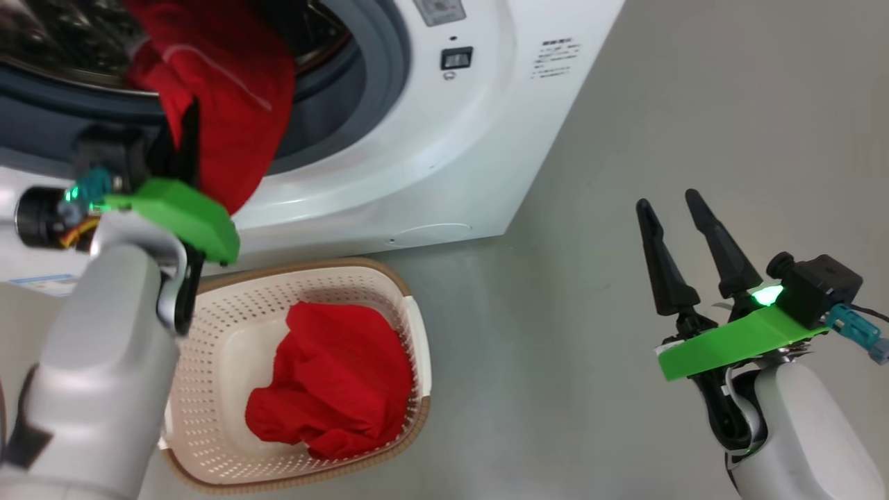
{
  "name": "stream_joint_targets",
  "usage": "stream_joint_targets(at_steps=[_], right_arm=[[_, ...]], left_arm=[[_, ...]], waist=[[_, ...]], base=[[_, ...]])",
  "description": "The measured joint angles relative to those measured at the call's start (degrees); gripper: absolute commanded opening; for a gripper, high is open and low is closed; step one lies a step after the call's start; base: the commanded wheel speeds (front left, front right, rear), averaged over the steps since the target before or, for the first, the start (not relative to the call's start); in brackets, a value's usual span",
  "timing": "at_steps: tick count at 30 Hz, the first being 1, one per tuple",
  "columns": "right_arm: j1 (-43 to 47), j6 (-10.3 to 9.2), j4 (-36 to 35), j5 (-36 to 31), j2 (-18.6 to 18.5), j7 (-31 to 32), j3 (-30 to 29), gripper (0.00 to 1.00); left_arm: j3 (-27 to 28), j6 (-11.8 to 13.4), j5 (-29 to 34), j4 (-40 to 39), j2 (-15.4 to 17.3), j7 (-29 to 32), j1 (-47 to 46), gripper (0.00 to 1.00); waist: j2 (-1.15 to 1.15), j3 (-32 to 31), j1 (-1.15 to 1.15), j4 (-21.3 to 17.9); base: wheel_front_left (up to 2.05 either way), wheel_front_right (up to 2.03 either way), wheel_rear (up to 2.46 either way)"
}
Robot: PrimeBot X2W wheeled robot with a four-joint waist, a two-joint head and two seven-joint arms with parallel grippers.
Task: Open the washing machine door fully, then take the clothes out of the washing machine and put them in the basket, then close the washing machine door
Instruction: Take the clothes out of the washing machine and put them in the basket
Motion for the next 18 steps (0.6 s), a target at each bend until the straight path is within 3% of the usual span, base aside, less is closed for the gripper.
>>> stream_joint_targets(at_steps=[18], right_arm=[[0.6,0.00,0.0,0.2,-1.2,0.0,0.1,1.00]], left_arm=[[1.5,11.7,-0.3,-50.8,9.4,4.2,32.7,0.00]], waist=[[0.00,-3.4,0.00,2.6]], base=[[0.00,0.00,0.00]])
